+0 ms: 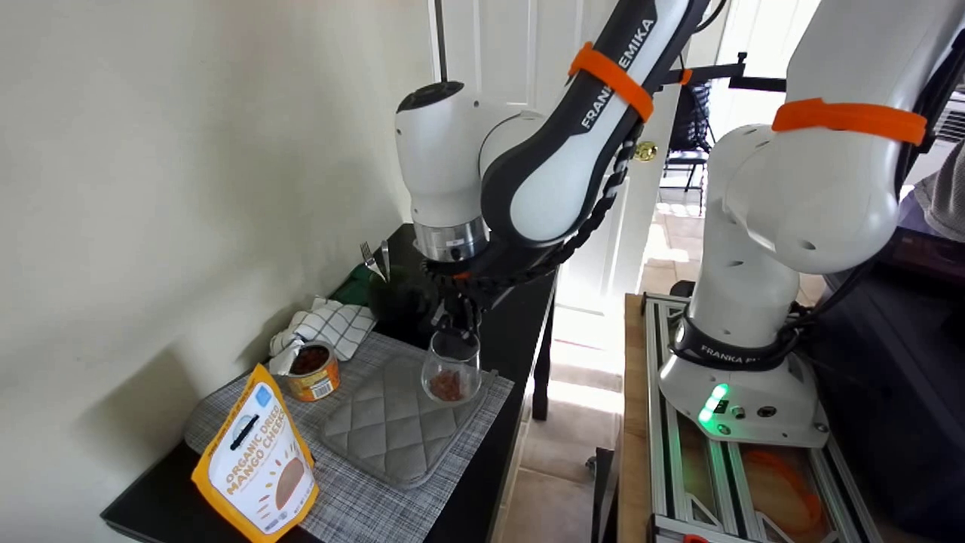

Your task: Move the object from one end of the table to another

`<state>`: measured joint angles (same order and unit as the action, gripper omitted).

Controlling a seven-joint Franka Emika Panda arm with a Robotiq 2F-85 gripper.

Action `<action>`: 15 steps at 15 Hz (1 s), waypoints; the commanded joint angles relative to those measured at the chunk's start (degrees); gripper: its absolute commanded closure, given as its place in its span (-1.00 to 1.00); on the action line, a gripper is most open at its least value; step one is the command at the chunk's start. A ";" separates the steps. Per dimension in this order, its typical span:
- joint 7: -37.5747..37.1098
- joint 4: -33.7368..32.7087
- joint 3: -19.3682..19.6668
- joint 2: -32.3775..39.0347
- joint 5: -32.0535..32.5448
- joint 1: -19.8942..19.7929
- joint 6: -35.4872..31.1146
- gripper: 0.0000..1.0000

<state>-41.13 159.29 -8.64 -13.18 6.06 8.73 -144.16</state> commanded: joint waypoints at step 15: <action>-6.12 -2.14 2.93 -7.21 -6.26 -12.94 18.65 0.98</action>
<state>-43.62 157.22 -6.01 -20.06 -3.52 0.00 -129.67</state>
